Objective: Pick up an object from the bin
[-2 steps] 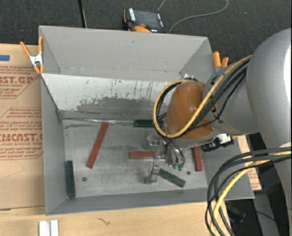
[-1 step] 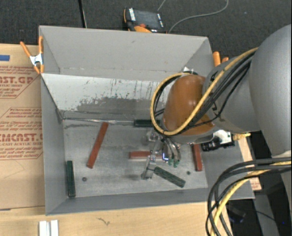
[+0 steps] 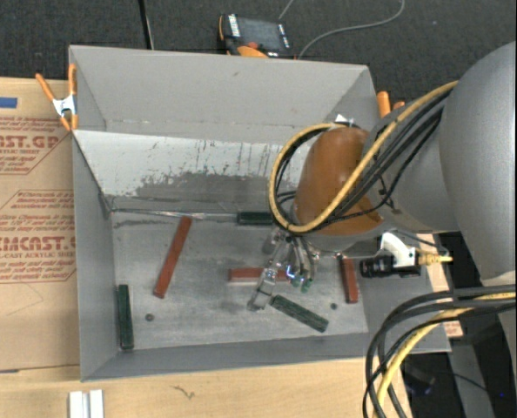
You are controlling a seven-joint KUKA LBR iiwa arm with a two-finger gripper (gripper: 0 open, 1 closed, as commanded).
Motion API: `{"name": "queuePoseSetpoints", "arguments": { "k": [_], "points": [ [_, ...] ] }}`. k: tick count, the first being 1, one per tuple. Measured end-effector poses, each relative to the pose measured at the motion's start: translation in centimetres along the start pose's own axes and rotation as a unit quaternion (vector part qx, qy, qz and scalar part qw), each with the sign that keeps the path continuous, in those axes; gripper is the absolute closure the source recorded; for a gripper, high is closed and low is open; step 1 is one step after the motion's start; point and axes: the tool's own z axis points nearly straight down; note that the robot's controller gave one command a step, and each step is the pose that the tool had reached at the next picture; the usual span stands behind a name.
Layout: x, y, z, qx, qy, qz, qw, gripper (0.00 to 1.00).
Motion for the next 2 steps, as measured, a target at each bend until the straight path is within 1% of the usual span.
{"name": "queuePoseSetpoints", "arguments": {
  "k": [1,2],
  "points": [
    [1.47,-0.46,4.33,0.001,0.0021,0.053,0.9986,0.00],
    [1.50,-0.48,4.38,0.001,0.0006,0.053,0.9986,0.00]
  ]
}}
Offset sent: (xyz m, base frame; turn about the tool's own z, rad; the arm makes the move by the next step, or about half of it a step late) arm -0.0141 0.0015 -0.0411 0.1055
